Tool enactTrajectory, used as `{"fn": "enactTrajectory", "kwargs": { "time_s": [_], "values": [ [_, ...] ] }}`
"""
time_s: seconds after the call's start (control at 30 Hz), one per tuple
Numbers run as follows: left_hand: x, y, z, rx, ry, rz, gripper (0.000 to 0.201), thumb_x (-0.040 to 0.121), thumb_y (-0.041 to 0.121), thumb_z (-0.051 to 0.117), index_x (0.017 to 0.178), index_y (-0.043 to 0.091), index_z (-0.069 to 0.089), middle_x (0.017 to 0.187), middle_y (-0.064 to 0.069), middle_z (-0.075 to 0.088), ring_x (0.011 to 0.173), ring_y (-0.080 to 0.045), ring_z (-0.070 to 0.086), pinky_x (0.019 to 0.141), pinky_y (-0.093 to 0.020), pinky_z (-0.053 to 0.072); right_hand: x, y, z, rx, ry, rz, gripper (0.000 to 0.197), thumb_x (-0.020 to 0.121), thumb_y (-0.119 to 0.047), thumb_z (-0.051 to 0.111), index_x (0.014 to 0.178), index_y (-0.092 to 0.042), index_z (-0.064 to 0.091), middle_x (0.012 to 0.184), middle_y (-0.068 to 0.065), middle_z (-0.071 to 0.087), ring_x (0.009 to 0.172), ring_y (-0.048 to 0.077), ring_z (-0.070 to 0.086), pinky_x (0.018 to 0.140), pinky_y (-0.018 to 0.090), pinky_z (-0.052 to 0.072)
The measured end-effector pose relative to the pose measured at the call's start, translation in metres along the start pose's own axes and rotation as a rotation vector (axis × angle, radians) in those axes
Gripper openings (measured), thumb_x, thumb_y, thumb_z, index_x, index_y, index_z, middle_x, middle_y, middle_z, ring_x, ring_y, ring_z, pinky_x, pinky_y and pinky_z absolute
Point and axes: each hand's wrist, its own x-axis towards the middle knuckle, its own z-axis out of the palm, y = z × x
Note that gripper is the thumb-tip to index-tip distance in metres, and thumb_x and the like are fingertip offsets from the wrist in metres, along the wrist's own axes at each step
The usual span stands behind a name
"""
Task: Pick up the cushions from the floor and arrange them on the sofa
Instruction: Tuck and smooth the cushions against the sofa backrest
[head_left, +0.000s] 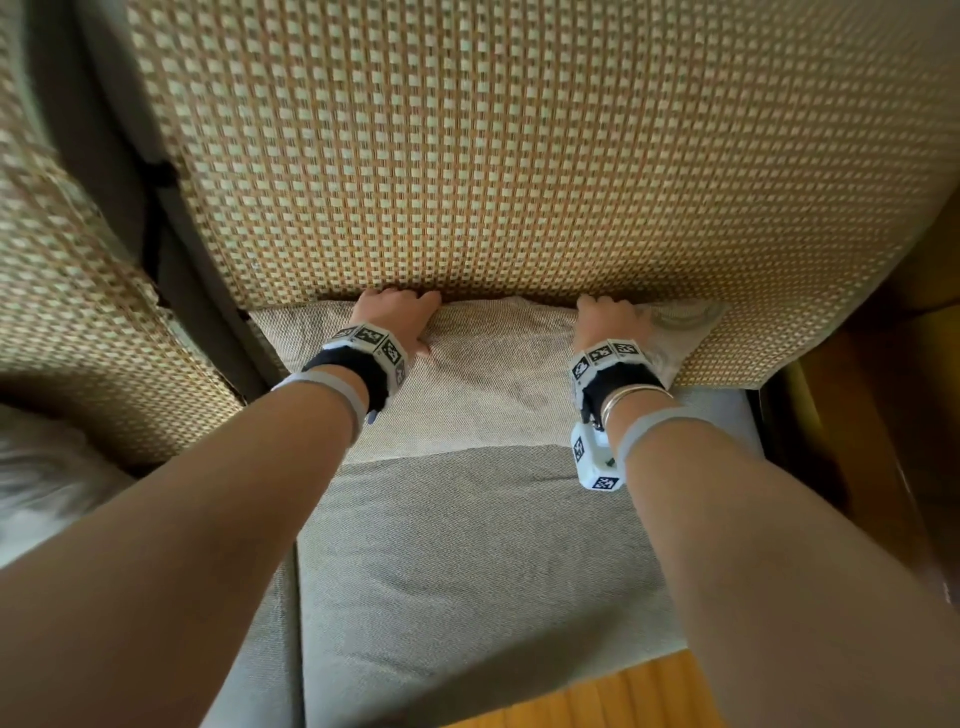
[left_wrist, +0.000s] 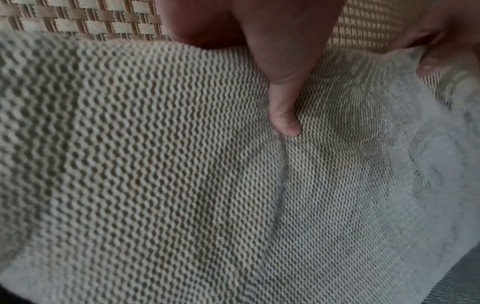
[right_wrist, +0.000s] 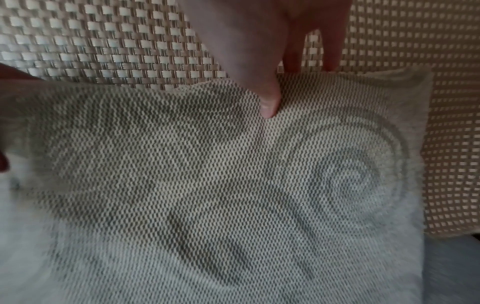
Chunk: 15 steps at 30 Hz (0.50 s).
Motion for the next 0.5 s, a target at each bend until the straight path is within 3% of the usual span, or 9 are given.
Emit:
{"fn": "enactTrajectory", "kwargs": {
  "time_s": [0.07, 0.13, 0.23, 0.37, 0.5],
  "values": [
    [-0.003, -0.001, 0.002, -0.029, 0.047, 0.004, 0.074, 0.078, 0.041, 0.069, 0.140, 0.028, 0.033, 0.132, -0.007, 0.052, 0.125, -0.030, 0.048, 0.107, -0.045, 0.036, -0.003, -0.003, 0.009, 0.060, 0.183, 0.000, 0.030, 0.087, -0.006, 0.050, 0.115, -0.009, 0.059, 0.116, 0.016, 0.061, 0.113, 0.036, 0.054, 0.103, 0.053, 0.037],
    [-0.007, 0.000, 0.004, -0.056, 0.094, 0.019, 0.078, 0.078, 0.046, 0.066, 0.144, 0.032, 0.026, 0.137, -0.006, 0.047, 0.128, -0.031, 0.045, 0.110, -0.046, 0.033, -0.008, -0.006, 0.010, 0.098, 0.329, 0.015, 0.031, 0.078, -0.004, 0.064, 0.109, -0.009, 0.063, 0.112, 0.017, 0.060, 0.103, 0.037, 0.057, 0.088, 0.051, 0.048],
    [-0.013, 0.002, 0.006, -0.088, 0.147, -0.011, 0.069, 0.083, 0.055, 0.054, 0.143, 0.031, 0.029, 0.137, -0.005, 0.048, 0.129, -0.030, 0.044, 0.112, -0.045, 0.030, -0.015, -0.011, 0.009, 0.142, 0.159, 0.024, 0.042, 0.086, -0.005, 0.053, 0.126, -0.012, 0.048, 0.133, 0.014, 0.044, 0.117, 0.036, 0.045, 0.092, 0.045, 0.043],
    [-0.015, 0.003, 0.003, -0.105, 0.070, -0.105, 0.056, 0.088, 0.052, 0.047, 0.136, 0.023, 0.041, 0.137, -0.006, 0.050, 0.131, -0.031, 0.040, 0.114, -0.048, 0.025, -0.017, -0.018, 0.008, 0.231, 0.011, 0.003, 0.048, 0.089, -0.005, 0.050, 0.135, -0.013, 0.038, 0.139, 0.012, 0.039, 0.121, 0.034, 0.046, 0.093, 0.045, 0.045],
    [-0.024, 0.006, -0.005, -0.122, 0.090, -0.131, 0.054, 0.090, 0.048, 0.047, 0.137, 0.022, 0.042, 0.141, -0.006, 0.045, 0.134, -0.031, 0.036, 0.114, -0.049, 0.023, -0.026, -0.018, -0.003, 0.212, -0.019, 0.014, 0.046, 0.089, -0.007, 0.049, 0.134, -0.013, 0.040, 0.137, 0.012, 0.041, 0.119, 0.033, 0.050, 0.093, 0.045, 0.045]
  ]
}}
